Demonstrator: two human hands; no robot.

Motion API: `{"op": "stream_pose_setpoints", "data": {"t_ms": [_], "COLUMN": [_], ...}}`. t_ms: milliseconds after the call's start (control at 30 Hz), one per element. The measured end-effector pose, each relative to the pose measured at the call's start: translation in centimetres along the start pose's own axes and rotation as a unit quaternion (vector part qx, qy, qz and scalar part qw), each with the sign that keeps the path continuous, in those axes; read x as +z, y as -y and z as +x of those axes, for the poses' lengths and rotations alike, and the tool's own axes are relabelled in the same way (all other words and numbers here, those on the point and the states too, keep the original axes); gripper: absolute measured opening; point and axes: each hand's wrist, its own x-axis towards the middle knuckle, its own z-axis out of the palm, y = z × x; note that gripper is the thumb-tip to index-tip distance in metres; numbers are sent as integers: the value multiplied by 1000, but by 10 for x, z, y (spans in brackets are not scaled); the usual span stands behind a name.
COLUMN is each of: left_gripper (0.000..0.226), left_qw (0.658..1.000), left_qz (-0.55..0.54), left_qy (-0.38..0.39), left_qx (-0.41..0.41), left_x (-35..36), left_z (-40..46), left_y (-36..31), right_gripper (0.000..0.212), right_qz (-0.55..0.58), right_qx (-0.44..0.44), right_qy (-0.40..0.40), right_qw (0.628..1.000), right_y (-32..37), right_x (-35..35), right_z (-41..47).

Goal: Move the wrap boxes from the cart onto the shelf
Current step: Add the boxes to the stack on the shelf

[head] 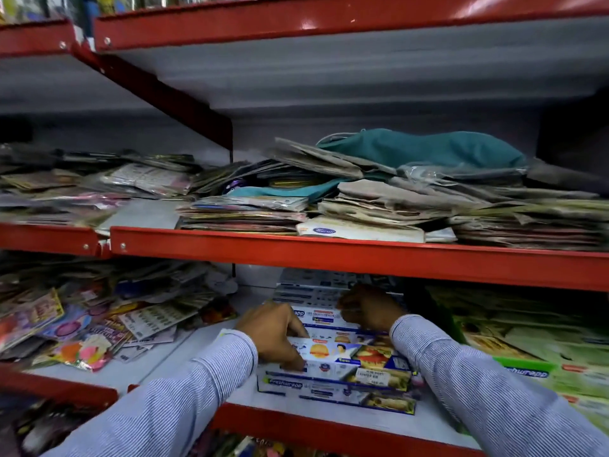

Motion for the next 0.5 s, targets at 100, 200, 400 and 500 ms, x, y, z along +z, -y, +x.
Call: {"op": "stream_pose_setpoints", "data": {"t_ms": [100,200,400,500], "left_gripper": [55,51,51,49], "left_qw": [1000,1000,997,988], "left_qz": [0,-28,-35,45], "left_qy": [-4,0,-53,-114], "left_qx": [2,4,34,89], "left_x": [-2,1,18,28], "left_z": [19,39,67,66], "left_y": [-1,-3,-8,-7], "right_gripper": [35,47,29,28], "right_qz": [18,13,-1,-18], "right_qx": [12,32,32,-8], "right_qy": [13,-2,-26,-46], "right_qw": [1000,999,999,999], "right_y": [0,-4,-17,-16], "right_x": [-13,-23,-27,-13], "right_z": [-1,-4,-24,-41]}}
